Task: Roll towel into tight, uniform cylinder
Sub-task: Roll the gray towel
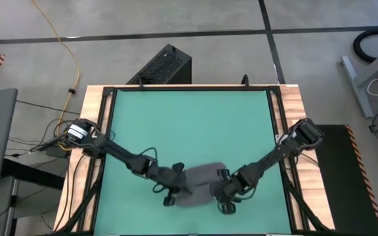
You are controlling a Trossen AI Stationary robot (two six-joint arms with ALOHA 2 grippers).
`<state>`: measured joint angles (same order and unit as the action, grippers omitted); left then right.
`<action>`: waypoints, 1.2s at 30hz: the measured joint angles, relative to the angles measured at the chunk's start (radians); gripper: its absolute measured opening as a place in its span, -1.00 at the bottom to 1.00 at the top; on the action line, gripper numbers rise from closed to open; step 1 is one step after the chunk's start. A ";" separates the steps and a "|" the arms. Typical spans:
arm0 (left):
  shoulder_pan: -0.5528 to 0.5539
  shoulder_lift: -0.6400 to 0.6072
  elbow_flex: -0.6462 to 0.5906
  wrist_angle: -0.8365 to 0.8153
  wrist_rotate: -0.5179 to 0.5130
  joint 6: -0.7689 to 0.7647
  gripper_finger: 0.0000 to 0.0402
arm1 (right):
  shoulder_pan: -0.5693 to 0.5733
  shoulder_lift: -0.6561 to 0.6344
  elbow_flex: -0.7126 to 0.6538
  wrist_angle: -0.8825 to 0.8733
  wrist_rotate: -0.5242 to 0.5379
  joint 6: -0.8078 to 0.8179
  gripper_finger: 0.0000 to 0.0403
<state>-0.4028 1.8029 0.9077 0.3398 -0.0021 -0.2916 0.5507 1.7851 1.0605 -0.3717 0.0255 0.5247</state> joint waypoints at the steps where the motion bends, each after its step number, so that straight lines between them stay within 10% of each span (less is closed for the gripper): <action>1: -0.016 -0.002 0.000 0.029 -0.016 0.004 -1.00 | -0.015 0.000 -0.001 0.001 -0.030 -0.003 -0.78; 21: -0.114 -0.012 0.003 -0.029 -0.171 0.074 -0.96 | -0.288 0.004 -0.003 0.103 -0.525 -0.045 -0.78; 36: -0.115 -0.012 0.042 -0.095 -0.220 0.167 0.12 | -0.318 0.004 -0.003 0.111 -0.552 -0.064 -0.78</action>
<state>-0.5175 1.7905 0.9493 0.2447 -0.2225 -0.1248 0.2331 1.7893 1.0573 -0.2604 -0.5266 0.4610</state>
